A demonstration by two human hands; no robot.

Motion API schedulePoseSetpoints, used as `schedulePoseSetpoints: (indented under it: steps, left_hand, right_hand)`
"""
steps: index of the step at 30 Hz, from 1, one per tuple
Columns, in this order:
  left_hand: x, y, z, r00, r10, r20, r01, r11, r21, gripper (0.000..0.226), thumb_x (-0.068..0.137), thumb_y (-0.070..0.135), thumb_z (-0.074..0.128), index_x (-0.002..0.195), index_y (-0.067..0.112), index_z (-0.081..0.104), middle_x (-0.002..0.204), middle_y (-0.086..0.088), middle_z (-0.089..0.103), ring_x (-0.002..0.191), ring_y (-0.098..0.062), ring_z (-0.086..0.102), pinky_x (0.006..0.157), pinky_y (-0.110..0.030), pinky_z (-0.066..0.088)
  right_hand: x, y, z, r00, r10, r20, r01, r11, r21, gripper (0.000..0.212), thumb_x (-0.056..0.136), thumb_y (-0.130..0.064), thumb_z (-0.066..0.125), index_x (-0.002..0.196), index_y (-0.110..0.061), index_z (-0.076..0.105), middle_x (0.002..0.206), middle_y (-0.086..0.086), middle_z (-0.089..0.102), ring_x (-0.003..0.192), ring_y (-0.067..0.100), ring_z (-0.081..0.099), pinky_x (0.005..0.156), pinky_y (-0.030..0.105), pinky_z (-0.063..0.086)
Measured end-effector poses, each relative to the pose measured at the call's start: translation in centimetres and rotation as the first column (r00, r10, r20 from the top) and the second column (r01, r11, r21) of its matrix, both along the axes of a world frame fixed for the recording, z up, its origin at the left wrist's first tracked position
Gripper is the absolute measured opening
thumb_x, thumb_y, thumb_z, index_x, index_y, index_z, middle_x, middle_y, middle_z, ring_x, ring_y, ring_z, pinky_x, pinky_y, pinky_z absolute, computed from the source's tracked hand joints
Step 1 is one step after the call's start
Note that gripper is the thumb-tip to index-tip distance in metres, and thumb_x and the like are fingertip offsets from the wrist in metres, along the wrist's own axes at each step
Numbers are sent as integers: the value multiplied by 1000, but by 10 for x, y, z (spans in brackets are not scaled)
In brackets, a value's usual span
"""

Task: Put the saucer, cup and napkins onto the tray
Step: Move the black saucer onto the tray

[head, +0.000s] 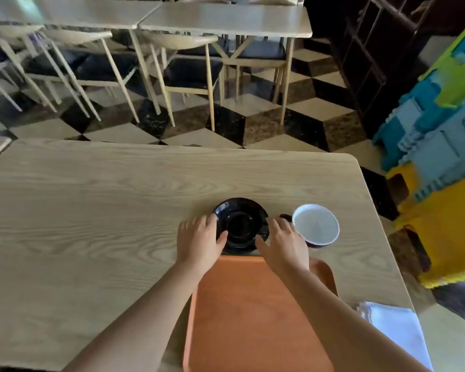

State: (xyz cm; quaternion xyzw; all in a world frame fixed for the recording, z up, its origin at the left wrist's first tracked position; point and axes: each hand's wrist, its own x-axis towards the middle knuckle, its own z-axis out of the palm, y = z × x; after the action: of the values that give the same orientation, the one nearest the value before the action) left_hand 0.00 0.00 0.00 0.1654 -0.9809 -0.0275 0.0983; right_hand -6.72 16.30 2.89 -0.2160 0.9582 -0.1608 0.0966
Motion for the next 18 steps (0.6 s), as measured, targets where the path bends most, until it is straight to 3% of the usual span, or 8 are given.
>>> schedulePoseSetpoints:
  steps: [5, 11, 15, 18]
  left_hand:
    - [-20, -18, -27, 985, 140, 96, -144, 989, 34, 39, 80, 45, 59, 99, 11, 57, 88, -7, 67, 86, -30, 63, 72, -37, 44]
    - [-27, -21, -45, 981, 164, 99, -175, 977, 120, 40, 77, 42, 65, 97, 9, 55, 92, -8, 65, 84, -32, 62, 65, -35, 39]
    - [-32, -18, -40, 971, 196, 136, -231, 915, 330, 26, 77, 29, 68, 91, 10, 57, 96, -7, 63, 90, -30, 60, 65, -32, 37]
    - [-33, -23, -41, 963, 217, 161, -270, 776, 570, 15, 75, 10, 64, 90, 10, 62, 89, -6, 65, 86, -30, 62, 71, -37, 50]
  right_hand:
    - [-19, -18, -31, 987, -118, 110, 118, 993, 9, 36, 88, -29, 50, 117, -9, 45, 121, 9, 51, 114, 27, 44, 79, 37, 46]
    - [-20, -29, -54, 969, -210, 129, 212, 977, 1, 25, 85, -11, 51, 109, -6, 47, 118, 11, 53, 110, 29, 48, 72, 34, 43]
    - [-23, -32, -58, 948, -248, 201, 272, 957, -103, 28, 83, -4, 52, 110, -2, 47, 119, 16, 51, 103, 33, 52, 73, 31, 38]
    - [-28, -30, -58, 917, -298, 264, 353, 916, -190, 28, 78, 1, 51, 106, -2, 52, 111, 18, 56, 93, 32, 51, 72, 29, 35]
